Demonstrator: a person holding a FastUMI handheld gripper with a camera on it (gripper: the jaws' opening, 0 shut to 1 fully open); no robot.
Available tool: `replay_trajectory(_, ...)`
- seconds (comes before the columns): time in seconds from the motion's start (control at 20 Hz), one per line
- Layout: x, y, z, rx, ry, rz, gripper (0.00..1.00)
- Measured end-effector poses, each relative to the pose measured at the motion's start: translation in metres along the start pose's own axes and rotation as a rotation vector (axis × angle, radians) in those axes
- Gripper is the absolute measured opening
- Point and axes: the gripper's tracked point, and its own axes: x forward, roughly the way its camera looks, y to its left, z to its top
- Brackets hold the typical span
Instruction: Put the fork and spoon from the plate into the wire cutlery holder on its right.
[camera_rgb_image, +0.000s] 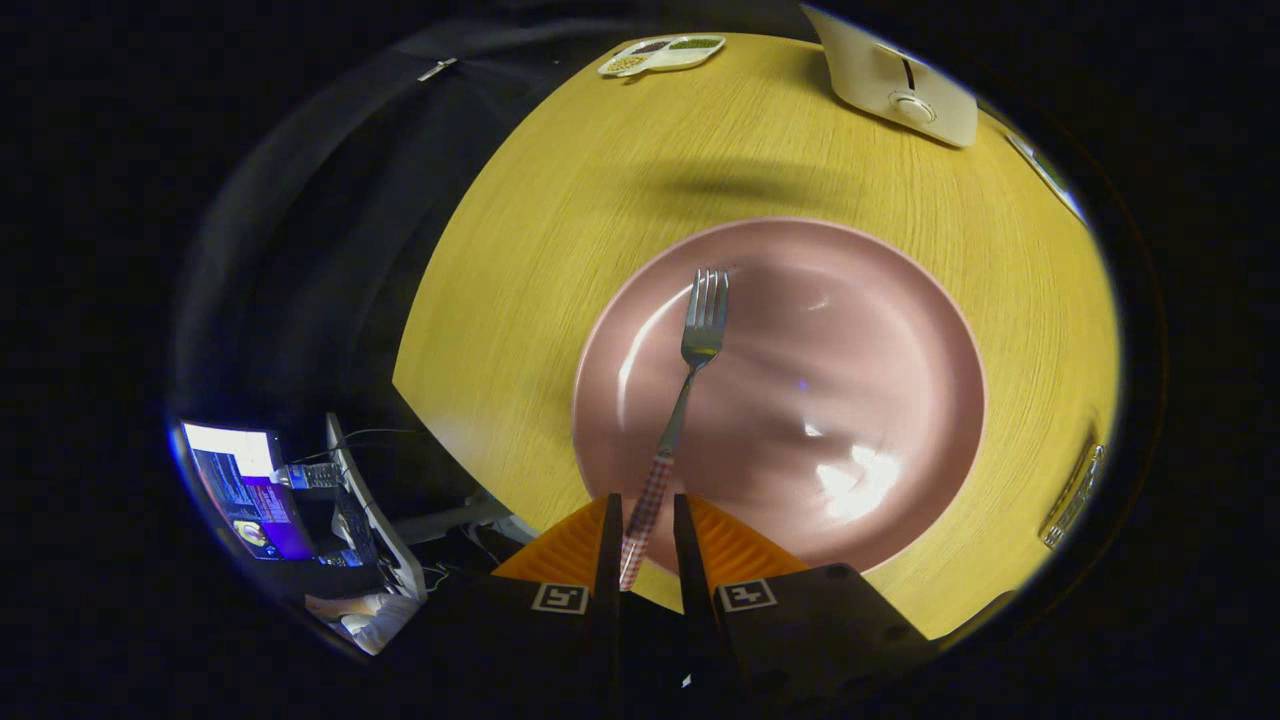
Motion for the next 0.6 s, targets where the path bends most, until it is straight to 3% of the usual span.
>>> replay_trajectory(0.2,0.017,-0.008,0.002,0.005,0.018,-0.035,0.32)
replay_trajectory(0.35,0.011,-0.017,0.003,0.066,0.006,-0.032,0.12)
replay_trajectory(0.6,-0.021,-0.031,0.006,0.111,-0.019,0.044,0.10)
